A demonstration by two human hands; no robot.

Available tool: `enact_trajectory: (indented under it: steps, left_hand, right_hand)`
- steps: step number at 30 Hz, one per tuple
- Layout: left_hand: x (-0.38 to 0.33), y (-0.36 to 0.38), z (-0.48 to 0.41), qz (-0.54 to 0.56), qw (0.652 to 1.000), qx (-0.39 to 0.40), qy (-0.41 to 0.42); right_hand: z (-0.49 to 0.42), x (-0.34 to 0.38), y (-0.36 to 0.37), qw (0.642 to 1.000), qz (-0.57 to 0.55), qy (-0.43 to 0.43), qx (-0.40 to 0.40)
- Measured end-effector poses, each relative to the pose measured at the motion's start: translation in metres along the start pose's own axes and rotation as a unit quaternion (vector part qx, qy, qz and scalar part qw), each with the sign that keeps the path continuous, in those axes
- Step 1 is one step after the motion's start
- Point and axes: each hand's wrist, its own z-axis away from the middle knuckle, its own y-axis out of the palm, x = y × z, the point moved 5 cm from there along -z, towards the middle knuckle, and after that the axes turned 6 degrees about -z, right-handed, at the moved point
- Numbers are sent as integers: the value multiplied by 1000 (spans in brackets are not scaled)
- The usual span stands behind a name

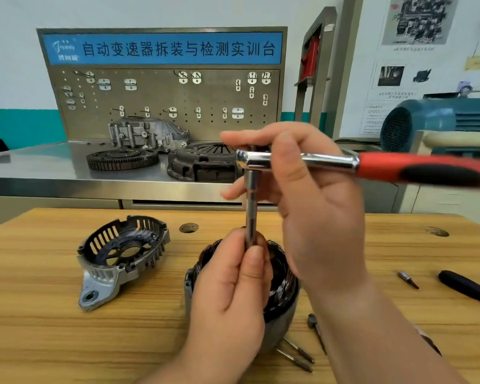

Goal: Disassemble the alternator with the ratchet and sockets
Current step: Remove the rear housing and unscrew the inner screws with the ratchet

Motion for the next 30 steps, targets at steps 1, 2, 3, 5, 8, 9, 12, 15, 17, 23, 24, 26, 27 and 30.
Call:
enact_trajectory:
  steps: [1,2,3,5,8,9,12,15,17,23,24,26,27,30]
  left_hand:
    - [0,1,-3,-8,1000,-4,3]
    - [-1,1,-5,-12,1000,-5,11]
    - [-4,0,-8,-33,999,-14,26]
    - [-7,-1,-11,-65,996,-24,47]
    - [-4,2,-6,57,998,23,-21]
    - [-4,2,-4,81,996,31,-30]
    - [-4,5,-3,100,994,41,-35]
    - [-4,6,-5,85,995,45,-36]
    - [-2,5,-5,63,997,26,-42]
    - [8,2,-1,55,996,-8,-76]
    - [6,3,-1,84,993,3,-82]
    - [3,5,-1,108,991,22,-77]
    - [1,6,-1,106,992,28,-68]
    - [-4,8,-2,87,995,40,-28]
  right_hand:
    - [-7,-9,2,988,144,40,37]
    - [-9,-19,2,957,260,103,74]
    - [-10,-24,4,938,308,119,107]
    - [-7,-16,13,965,246,26,90]
    - [7,2,9,995,-76,-63,-14]
    - [6,-4,10,983,-181,-13,8]
    - [3,-8,16,929,-345,115,71]
    - [4,-7,12,941,-319,103,52]
    - [5,3,5,989,-149,-9,2]
    - [6,16,9,976,173,-131,-37]
    - [10,14,12,985,118,-121,-33]
    - [11,7,17,995,-89,-38,9]
    - [8,3,20,984,-176,8,32]
    - [7,-5,21,955,-268,101,74]
